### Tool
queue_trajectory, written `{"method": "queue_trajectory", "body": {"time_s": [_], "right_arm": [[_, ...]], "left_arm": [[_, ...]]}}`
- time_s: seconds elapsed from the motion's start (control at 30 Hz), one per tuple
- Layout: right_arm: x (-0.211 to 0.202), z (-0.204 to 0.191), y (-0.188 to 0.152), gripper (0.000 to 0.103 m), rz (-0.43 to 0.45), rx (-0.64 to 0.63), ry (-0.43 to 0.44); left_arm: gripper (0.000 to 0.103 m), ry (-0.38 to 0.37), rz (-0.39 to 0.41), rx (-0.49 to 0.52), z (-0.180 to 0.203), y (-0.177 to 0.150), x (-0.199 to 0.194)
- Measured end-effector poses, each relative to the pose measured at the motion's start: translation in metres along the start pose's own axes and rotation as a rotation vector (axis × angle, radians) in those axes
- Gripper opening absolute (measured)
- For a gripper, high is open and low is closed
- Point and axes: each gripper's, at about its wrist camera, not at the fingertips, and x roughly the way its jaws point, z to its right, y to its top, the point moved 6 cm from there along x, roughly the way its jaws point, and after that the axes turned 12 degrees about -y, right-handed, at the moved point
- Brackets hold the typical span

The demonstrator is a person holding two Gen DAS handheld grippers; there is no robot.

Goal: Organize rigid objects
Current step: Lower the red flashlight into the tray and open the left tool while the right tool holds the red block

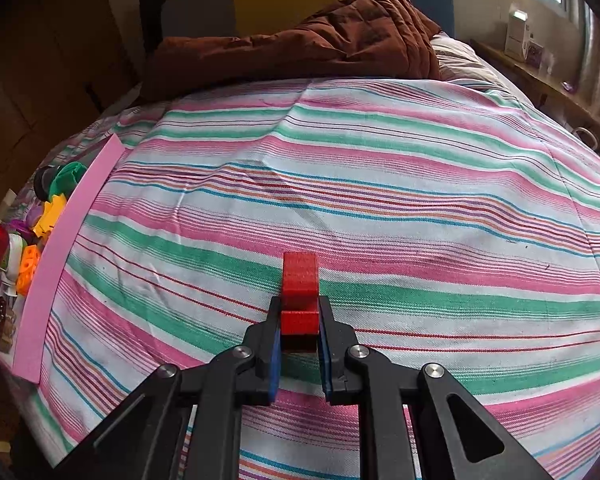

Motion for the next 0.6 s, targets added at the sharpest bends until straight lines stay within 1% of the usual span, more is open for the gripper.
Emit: {"method": "queue_trajectory", "body": {"time_s": [0.27,0.37,0.43,0.6], "right_arm": [[-0.001,-0.001,0.000,0.016,0.006,-0.013,-0.015],[-0.001,-0.002,0.000,0.016,0.007,-0.017,-0.020],[-0.001,-0.002,-0.001,0.015,0.008,-0.018,-0.022],[-0.001,-0.002,-0.001,0.015,0.008,-0.025,-0.028]], "left_arm": [[0.026,0.041,0.003,-0.039,-0.025,-0.009,-0.016],[0.026,0.045,-0.002,-0.053,-0.032,-0.015,-0.020],[0.026,0.035,0.000,-0.077,-0.041,-0.019,-0.024],[0.026,0.009,0.011,-0.179,-0.075,-0.026,-0.040]]}}
